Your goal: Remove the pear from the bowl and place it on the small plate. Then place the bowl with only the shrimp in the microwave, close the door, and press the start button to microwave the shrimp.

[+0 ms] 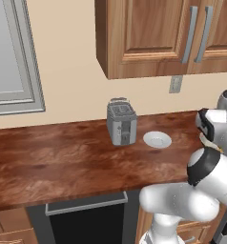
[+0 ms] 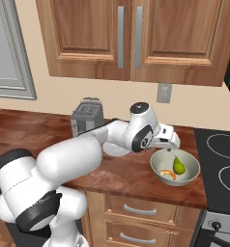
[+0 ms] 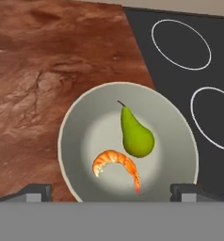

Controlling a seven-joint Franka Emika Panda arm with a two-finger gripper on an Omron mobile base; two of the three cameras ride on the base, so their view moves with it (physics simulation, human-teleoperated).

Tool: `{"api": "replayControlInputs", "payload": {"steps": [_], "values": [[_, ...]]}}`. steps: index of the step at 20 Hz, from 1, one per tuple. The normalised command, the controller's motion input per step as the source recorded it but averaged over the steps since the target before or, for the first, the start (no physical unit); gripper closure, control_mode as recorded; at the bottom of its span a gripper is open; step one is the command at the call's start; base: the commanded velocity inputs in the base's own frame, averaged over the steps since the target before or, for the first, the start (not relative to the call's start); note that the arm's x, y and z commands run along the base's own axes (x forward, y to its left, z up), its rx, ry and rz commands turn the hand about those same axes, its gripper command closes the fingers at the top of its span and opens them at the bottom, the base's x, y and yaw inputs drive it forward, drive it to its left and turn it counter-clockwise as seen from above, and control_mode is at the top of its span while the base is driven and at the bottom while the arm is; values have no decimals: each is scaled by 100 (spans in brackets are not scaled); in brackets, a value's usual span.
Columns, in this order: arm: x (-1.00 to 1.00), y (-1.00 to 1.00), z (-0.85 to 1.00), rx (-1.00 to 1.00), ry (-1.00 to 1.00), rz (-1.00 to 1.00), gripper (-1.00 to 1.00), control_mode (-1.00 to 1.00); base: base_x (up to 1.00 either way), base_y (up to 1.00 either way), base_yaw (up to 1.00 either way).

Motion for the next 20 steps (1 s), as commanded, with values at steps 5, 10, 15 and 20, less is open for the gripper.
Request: {"api": "replayControlInputs", "payload": {"steps": [5,10,15,20], "values": [[-22,-20,3,15,0,0,-100,-100,0,0,0],[-1,-20,-9,10,0,0,-100,-100,0,0,0],[0,-8,-20,0,6,3,-100,-100,0,0,0],[0,-4,-37,-1,21,4,-100,-100,0,0,0]]}}
